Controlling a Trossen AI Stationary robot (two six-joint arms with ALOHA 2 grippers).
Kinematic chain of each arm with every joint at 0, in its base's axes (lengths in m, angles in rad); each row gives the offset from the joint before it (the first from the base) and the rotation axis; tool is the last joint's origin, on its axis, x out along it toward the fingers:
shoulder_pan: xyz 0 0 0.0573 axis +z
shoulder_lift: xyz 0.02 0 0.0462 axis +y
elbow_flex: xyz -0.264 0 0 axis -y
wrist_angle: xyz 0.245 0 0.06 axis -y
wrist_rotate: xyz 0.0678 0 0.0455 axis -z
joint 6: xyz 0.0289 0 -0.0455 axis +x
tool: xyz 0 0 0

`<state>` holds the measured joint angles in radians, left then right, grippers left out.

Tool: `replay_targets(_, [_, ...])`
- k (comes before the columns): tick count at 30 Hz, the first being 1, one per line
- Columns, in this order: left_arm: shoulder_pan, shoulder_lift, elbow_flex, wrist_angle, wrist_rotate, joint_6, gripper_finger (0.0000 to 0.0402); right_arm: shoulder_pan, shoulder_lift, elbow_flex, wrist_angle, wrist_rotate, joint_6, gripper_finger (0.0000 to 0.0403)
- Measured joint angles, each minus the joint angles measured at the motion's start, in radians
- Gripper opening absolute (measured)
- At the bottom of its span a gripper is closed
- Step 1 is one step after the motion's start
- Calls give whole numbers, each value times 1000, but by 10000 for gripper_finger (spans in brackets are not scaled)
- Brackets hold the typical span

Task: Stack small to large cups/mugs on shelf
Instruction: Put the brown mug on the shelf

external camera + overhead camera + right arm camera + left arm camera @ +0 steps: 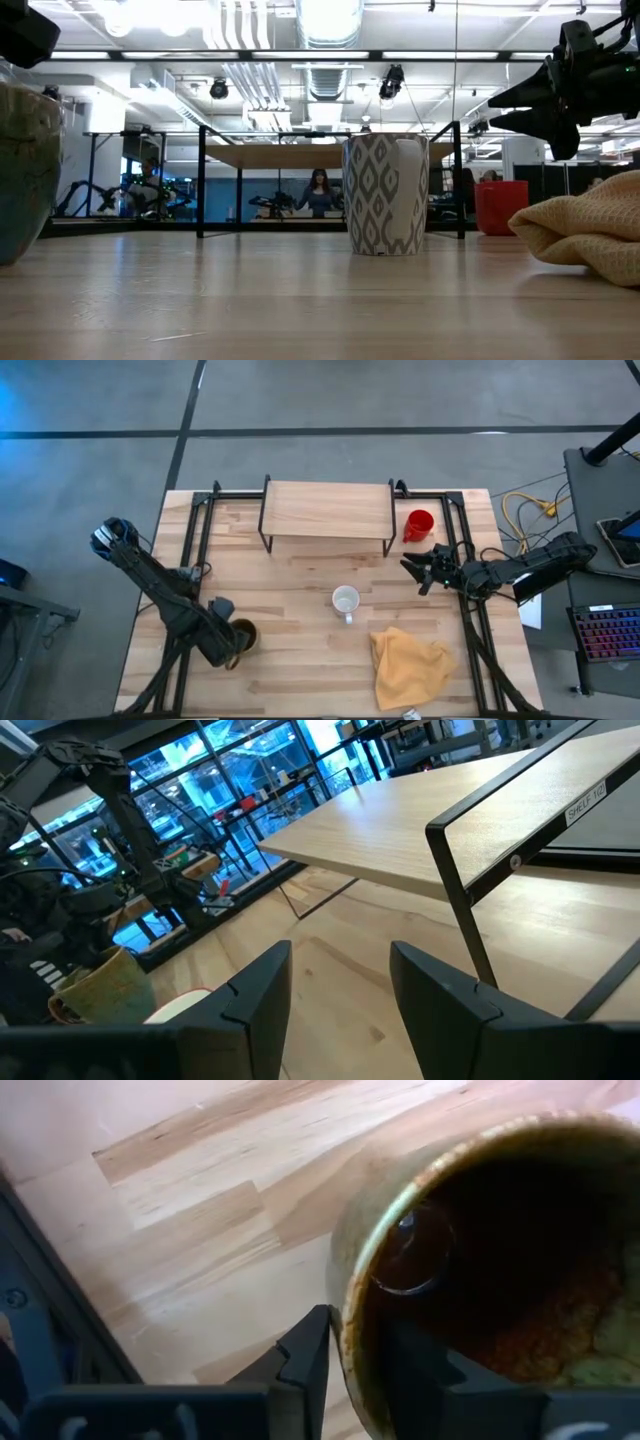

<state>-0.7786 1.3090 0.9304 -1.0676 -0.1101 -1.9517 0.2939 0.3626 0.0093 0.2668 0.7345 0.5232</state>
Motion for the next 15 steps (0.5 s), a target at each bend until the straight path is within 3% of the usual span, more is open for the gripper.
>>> replay_targets(5, [18,0,1,6,4,5,14,0,0,0,0,0,0,164])
replay_targets(15, [121,-32,26,-2,78,8,14,0,0,0,0,1,-3,164])
